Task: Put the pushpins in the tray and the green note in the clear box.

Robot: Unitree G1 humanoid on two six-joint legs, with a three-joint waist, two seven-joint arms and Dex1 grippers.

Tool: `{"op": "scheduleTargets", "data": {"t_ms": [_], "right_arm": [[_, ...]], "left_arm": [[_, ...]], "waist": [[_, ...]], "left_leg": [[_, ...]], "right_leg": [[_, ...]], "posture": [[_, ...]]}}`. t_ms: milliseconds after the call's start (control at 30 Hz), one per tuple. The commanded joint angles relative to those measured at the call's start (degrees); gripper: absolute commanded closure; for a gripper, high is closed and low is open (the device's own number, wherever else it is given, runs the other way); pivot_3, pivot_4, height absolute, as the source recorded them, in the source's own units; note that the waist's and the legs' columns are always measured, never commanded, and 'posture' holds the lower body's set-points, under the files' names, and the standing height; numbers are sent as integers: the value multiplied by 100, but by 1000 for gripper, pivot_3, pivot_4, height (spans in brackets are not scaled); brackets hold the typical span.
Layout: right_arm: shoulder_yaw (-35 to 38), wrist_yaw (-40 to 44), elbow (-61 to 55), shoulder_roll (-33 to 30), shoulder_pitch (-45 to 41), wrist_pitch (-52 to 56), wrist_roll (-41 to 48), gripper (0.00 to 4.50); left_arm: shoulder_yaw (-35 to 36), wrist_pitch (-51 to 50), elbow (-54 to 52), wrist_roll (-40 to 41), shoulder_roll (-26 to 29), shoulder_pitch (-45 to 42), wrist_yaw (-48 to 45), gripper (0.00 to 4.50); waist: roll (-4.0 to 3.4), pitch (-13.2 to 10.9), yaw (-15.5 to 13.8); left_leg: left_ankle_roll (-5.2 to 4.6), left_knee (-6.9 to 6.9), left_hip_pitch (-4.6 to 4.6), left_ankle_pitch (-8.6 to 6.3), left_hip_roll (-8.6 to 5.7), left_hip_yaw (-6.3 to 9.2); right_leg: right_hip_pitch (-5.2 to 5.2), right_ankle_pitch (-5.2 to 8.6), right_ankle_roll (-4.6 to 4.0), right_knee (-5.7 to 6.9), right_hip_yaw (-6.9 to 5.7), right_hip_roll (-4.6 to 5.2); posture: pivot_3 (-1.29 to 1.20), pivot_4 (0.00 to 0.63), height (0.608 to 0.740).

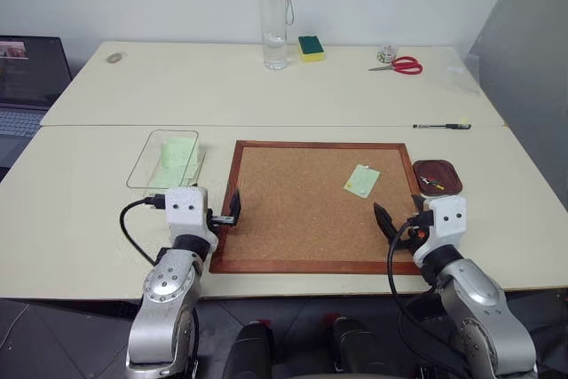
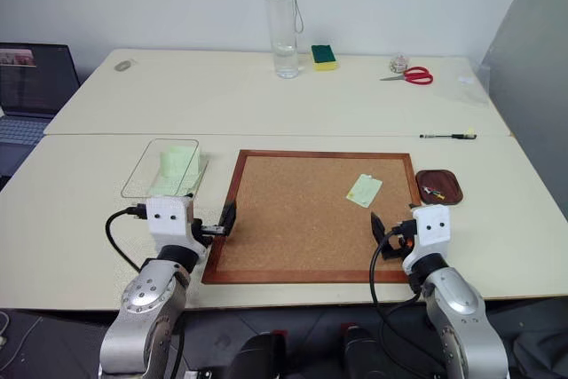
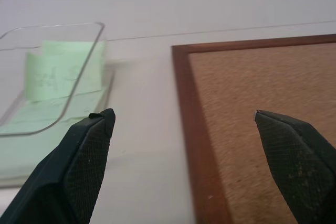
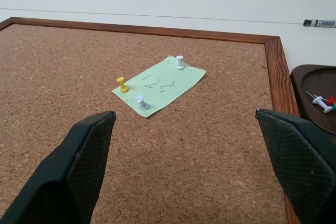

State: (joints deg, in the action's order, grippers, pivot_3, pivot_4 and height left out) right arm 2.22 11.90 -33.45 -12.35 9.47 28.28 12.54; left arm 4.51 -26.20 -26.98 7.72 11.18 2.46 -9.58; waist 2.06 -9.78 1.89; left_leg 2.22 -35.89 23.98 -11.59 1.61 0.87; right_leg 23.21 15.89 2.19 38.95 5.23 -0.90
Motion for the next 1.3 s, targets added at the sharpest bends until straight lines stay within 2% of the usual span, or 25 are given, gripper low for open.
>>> {"op": "scheduleTargets", "data": {"t_ms": [33, 133, 367, 533, 667, 700, 967, 1133, 1300], "right_arm": [[26, -47, -80, 20, -191, -140, -23, 0], [-6, 21, -16, -41, -280, -173, -40, 0], [142, 203, 402, -240, -815, -200, 20, 0], [129, 364, 876, -383, -1232, -332, -20, 0], [55, 413, 1294, -382, -1531, -522, -104, 0], [38, 415, 1374, -370, -1583, -564, -119, 0], [-109, 282, 2140, -147, -2164, -876, -344, 0], [-132, 143, 2777, -120, -2515, -991, -571, 0], [-208, 231, 3207, -114, -2729, -1146, -662, 0]], "left_arm": [[-119, -10, 131, 367, 216, -394, -609, 377], [-270, -146, 292, 726, 435, -699, -1225, 782], [-839, -184, 898, 1284, 865, -1374, -2694, 2244], [-1261, 294, 1676, 1137, 810, -1879, -3290, 3498], [-1438, 747, 2384, 931, 689, -2196, -3468, 4118], [-1458, 831, 2507, 902, 667, -2240, -3516, 4398], [-1596, 1401, 3262, 640, 508, -2471, -3702, 4490], [-1925, 1771, 4050, 121, 455, -2445, -3683, 4490], [-2013, 2013, 4412, -38, 390, -2408, -3761, 4490]], "waist": [[0, 0, 6], [-1, 1, 4], [-2, 1, 5], [-2, 1, 2], [-2, 1, 7], [-2, 1, 9], [-2, 1, 5], [-5, 3, 1], [-37, 25, -5]], "left_leg": [[0, 0, -1, 0, 0, 0], [0, -1, -1, 0, -3, -1], [0, -1, -1, 0, -4, 0], [0, -5, 0, 0, -8, -2], [0, -4, -1, 0, -9, -1], [0, -5, -1, 0, -10, -2], [0, -5, 0, 0, -9, -2], [-1, -6, 0, 0, -11, -2], [-1, -7, -7, 0, -11, -4]], "right_leg": [[0, 0, 0, 0, 0, -1], [0, -2, 3, 1, -2, -2], [-1, -2, 3, 3, -3, -2], [-2, -4, 6, 3, -3, -3], [-2, -4, 5, 4, -4, -6], [-2, -5, 5, 4, -3, -7], [-2, -5, 5, 5, -1, -7], [-4, -6, 6, 5, -1, -6], [-11, -8, 9, 5, 3, -4]], "posture": [[0, 150, 740], [0, 150, 740], [0, 150, 740], [0, 150, 740], [0, 150, 740], [0, 150, 740], [0, 150, 740], [0, 150, 740], [0, 150, 740]]}}
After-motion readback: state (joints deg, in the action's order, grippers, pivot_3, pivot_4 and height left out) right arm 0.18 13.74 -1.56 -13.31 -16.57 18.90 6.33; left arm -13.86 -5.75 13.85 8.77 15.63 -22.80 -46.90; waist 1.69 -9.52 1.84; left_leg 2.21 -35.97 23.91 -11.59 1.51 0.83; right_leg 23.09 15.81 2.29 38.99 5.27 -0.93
